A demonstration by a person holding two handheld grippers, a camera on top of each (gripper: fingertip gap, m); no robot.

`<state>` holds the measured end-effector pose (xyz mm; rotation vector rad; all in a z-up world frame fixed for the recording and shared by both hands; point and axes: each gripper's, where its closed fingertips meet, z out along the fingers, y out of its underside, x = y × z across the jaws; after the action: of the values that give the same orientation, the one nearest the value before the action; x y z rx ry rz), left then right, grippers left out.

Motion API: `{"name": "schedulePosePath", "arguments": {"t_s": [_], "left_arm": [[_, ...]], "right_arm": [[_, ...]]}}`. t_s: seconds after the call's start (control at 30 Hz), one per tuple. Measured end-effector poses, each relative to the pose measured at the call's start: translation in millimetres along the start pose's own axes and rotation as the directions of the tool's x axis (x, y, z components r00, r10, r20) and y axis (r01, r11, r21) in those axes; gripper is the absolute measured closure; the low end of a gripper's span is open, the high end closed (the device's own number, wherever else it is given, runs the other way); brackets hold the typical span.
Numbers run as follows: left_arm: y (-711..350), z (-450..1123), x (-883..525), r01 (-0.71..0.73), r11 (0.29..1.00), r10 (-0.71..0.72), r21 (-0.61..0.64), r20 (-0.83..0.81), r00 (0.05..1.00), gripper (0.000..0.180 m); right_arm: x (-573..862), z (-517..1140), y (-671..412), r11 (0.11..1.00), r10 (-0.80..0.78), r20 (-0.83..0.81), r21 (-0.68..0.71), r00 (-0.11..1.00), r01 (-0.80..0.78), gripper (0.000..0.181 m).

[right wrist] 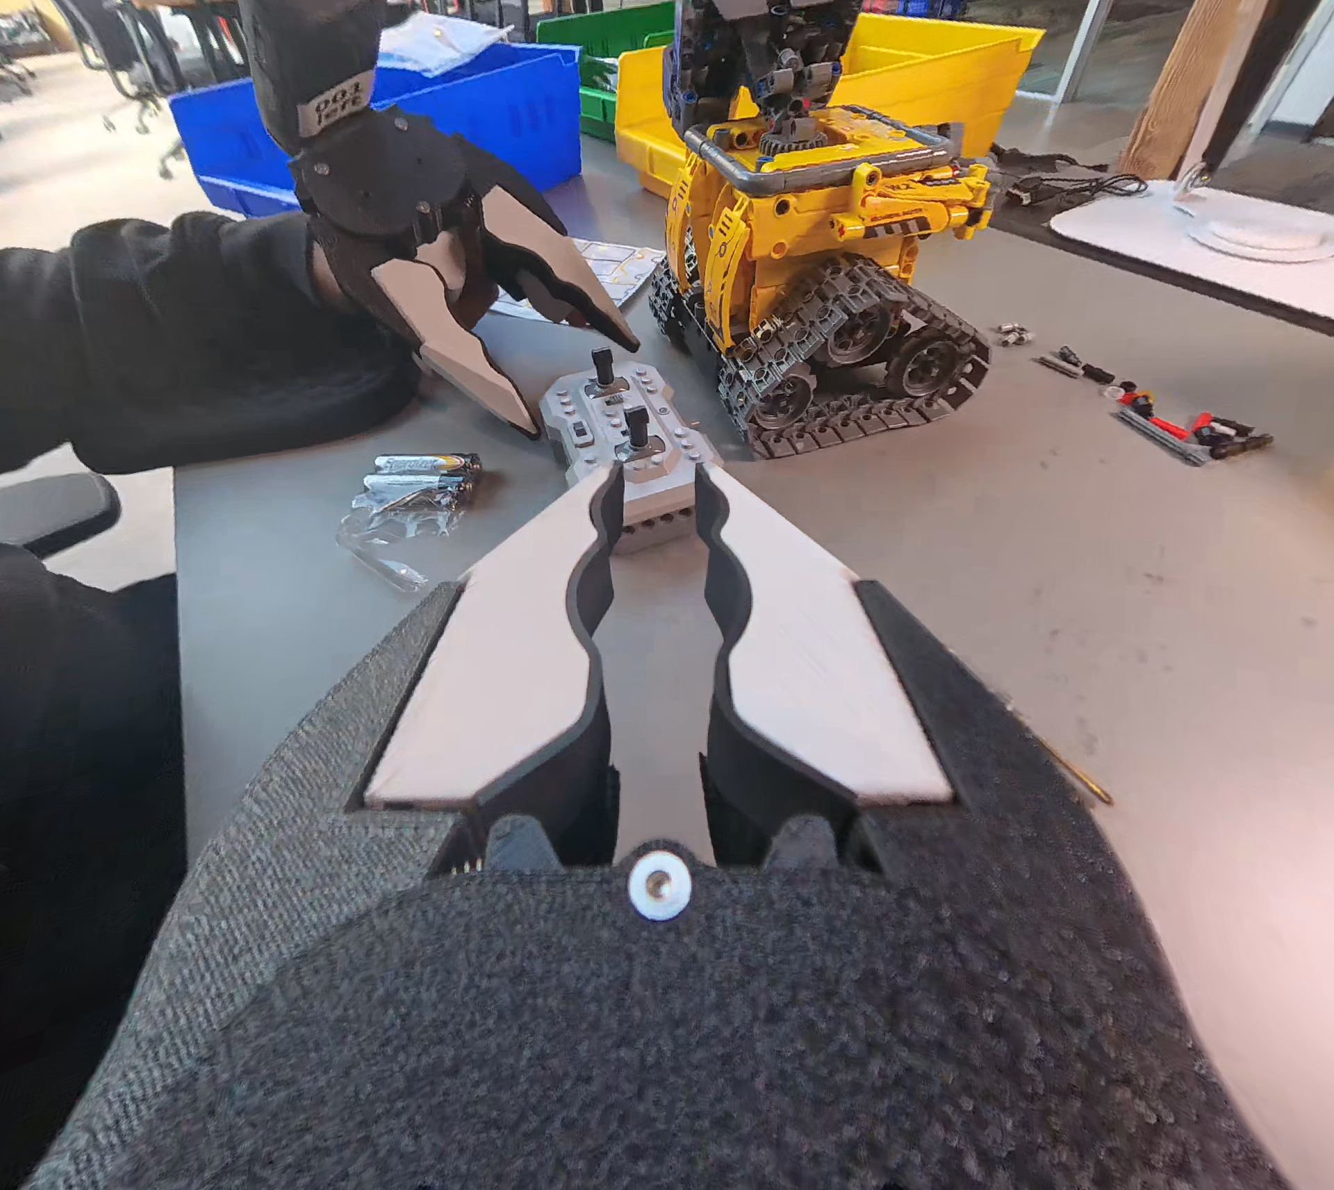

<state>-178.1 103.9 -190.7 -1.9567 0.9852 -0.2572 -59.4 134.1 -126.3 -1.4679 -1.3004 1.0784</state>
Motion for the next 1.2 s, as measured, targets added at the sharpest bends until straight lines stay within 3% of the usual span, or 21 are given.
{"name": "schedulePosePath", "arguments": {"t_s": [0.23,0.57,0.77,0.87,1.0,1.2], "left_arm": [[7,10,8,-0.092,0.991,0.094,-0.093,0.018,0.995,0.129],[2,4,23,-0.168,0.984,0.167,-0.052,-0.023,0.986,0.131],[-12,-6,18,-0.097,0.993,0.099,0.065,-0.039,0.994,0.134],[-20,-14,11,-0.059,0.990,0.061,0.126,-0.016,0.998,0.132],[-33,-34,-28,0.029,0.970,-0.068,0.241,0.156,0.985,0.116],[-28,-70,-82,0.133,0.922,-0.274,0.364,0.369,0.888,0.107]], "right_arm": [[2,0,-11,0.985,0.161,0.034,0.057,0.986,-0.162,0.162],[20,12,-24,0.988,0.140,-0.009,0.062,0.990,-0.139,0.162],[35,16,-19,0.992,0.126,-0.016,-0.017,0.992,-0.127,0.162],[51,24,-29,0.996,0.044,-0.016,-0.081,0.999,-0.045,0.162],[90,45,-53,0.989,-0.100,-0.050,-0.113,0.994,0.094,0.160],[155,95,-97,0.988,-0.151,-0.142,0.009,0.978,0.154,0.154]]}}
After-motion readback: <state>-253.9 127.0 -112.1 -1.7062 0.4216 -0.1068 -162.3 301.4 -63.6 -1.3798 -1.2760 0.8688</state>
